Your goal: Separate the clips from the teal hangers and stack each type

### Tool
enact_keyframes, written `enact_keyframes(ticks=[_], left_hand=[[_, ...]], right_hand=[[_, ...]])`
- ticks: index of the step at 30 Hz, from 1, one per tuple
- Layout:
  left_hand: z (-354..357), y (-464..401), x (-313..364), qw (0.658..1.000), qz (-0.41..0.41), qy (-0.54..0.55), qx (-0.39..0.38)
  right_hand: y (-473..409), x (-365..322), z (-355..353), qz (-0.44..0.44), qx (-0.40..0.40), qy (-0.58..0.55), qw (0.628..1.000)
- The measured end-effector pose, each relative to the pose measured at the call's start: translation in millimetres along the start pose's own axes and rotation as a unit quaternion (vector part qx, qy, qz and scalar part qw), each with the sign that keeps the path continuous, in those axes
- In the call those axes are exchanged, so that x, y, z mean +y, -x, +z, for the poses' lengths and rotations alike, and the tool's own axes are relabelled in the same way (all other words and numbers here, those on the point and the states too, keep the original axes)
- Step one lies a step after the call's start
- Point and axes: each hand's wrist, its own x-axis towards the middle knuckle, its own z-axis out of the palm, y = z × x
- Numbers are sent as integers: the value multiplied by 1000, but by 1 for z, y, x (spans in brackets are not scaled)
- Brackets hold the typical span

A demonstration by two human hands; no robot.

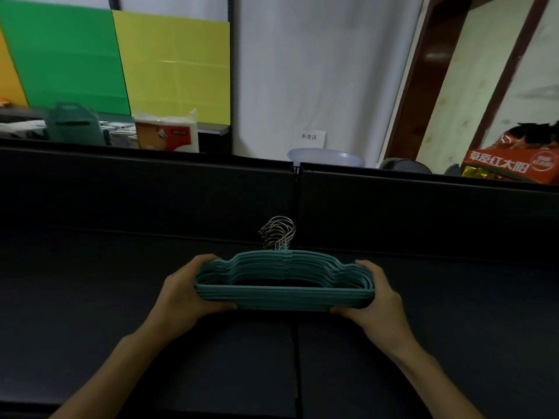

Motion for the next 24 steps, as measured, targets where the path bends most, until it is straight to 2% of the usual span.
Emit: enact_keyframes(ticks=[8,12,19,24], left_hand=[[-23,-23,-35,1000,-3,12,-22],[-25,-26,-46,996,-19,71,-44],[-24,-22,-47,995,-6,100,-26],[-22,-24,-45,993,-12,110,-39]], right_hand=[[-16,-11,33,9,0,7,1000],[-11,-16,32,8,-7,8,1000],[-9,-19,34,2,28,11,1000],[-9,-19,37,-14,8,17,1000]])
